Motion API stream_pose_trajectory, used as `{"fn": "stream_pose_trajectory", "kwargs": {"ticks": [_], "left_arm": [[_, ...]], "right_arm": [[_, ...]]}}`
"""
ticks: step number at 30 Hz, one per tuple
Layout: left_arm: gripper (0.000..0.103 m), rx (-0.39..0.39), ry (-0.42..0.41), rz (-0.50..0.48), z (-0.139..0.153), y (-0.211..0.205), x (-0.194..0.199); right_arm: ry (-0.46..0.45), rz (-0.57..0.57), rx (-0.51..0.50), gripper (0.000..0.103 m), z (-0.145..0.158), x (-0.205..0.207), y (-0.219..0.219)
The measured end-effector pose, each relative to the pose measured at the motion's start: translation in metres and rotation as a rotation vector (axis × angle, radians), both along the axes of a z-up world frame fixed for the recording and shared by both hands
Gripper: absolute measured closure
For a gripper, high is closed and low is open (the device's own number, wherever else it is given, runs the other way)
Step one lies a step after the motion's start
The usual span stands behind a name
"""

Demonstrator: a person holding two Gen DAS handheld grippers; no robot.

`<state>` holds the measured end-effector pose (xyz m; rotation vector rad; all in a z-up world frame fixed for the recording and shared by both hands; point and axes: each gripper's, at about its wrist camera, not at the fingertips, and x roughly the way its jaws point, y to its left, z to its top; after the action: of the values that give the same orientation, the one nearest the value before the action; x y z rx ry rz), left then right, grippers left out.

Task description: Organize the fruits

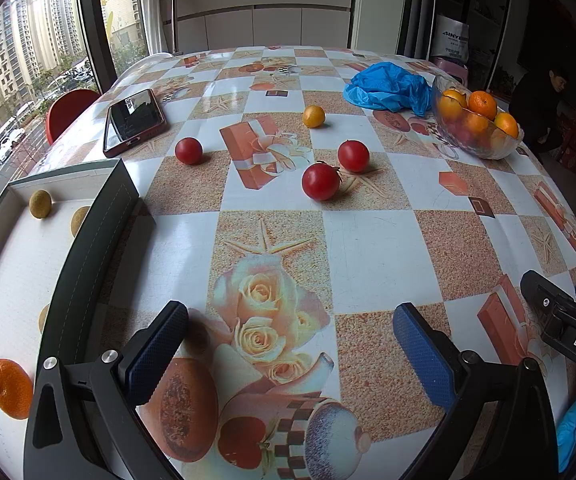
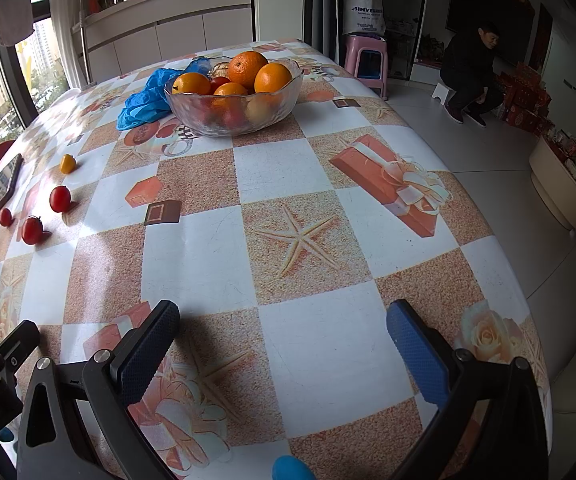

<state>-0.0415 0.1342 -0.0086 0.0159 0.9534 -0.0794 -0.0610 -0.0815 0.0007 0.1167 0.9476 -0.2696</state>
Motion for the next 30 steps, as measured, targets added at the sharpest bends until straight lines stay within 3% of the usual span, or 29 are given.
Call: {"fn": "stream_pose_trajectory", "kwargs": {"ticks": [30], "left_arm": [[0.001, 0.003, 0.009, -0.012, 0.0009, -0.0017, 0.0049]], "right_arm": [[0.000, 0.000, 0.000, 0.000, -0.0001, -0.0001, -0.0001]]}}
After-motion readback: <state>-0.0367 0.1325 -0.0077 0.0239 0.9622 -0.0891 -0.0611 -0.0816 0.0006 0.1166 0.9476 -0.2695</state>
